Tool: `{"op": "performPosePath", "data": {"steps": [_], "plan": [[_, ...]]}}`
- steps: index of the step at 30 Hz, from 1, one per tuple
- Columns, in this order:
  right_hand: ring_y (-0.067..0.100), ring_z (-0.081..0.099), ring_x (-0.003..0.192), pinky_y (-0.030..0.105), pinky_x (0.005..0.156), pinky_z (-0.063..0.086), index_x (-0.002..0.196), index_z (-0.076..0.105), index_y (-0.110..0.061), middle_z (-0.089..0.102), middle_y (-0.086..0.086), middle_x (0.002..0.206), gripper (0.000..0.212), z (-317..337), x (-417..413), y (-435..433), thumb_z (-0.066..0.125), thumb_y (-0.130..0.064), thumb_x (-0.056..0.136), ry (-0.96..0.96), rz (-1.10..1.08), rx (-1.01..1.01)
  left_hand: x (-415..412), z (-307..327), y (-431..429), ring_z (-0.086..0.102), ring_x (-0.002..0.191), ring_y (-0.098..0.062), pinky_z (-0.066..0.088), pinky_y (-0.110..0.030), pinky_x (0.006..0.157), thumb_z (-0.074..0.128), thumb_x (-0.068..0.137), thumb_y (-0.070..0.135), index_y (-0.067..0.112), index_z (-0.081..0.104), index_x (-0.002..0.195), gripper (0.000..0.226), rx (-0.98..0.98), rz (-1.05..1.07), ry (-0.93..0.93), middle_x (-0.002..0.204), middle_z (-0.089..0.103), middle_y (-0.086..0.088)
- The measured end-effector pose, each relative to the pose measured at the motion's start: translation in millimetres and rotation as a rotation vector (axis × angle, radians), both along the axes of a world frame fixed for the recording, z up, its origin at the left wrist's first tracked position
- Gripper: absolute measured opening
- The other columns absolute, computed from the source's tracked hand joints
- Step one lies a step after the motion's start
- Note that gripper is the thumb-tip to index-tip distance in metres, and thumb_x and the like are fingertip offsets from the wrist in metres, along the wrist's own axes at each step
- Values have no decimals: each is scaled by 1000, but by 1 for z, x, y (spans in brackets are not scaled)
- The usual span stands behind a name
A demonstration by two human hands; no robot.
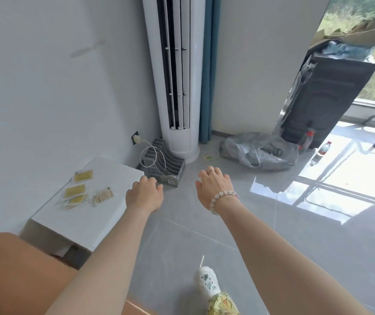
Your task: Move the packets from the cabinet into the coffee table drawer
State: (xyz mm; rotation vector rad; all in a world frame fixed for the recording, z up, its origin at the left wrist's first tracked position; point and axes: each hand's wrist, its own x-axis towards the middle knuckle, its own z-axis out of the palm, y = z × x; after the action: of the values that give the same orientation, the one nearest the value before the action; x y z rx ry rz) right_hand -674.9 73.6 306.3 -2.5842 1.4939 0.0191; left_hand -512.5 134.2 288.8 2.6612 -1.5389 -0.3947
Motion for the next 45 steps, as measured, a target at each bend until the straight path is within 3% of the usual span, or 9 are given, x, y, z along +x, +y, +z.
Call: {"op": "performPosePath", "data": {"steps": [11, 18, 27, 39, 45], "plan": [[24, 38, 125, 38, 101, 34, 129, 44, -9, 44, 9, 133, 38, -34, 166, -130, 30, -30, 101, 54, 360, 77, 132, -41, -80, 42, 126, -27, 39, -37, 96, 28, 101, 36, 15, 39, 140, 45, 30, 347, 97, 140, 41, -7], [24, 36, 128, 37, 102, 33, 134, 41, -9, 42, 8, 137, 42, -44, 265, -214, 31, -33, 101, 64, 459, 114, 205, -46, -121, 40, 129, -27, 38, -38, 96, 29, 101, 36, 17, 37, 141, 45, 37, 582, 129, 142, 39, -6], [23, 39, 125, 35, 99, 35, 131, 42, -9, 43, 8, 132, 42, -77, 345, -209, 33, -34, 100, 107, 698, 193, 268, -64, -103, 40, 127, -31, 37, -40, 99, 31, 101, 37, 16, 35, 142, 46, 53, 771, 182, 142, 39, -9], [20, 37, 126, 33, 101, 35, 131, 41, -12, 41, 4, 133, 41, -130, 461, -214, 41, -34, 97, 215, 686, 245, 392, -113, -92, 42, 126, -28, 39, -38, 95, 35, 100, 37, 15, 30, 143, 49, 99, 825, 270, 139, 40, -7], [17, 37, 125, 28, 100, 35, 131, 40, -15, 39, 1, 133, 41, -183, 515, -185, 45, -33, 94, 380, 713, 370, 473, -161, -81, 39, 128, -24, 39, -35, 96, 42, 97, 40, 16, 25, 146, 57, 210, 861, 354, 142, 36, -3]]}}
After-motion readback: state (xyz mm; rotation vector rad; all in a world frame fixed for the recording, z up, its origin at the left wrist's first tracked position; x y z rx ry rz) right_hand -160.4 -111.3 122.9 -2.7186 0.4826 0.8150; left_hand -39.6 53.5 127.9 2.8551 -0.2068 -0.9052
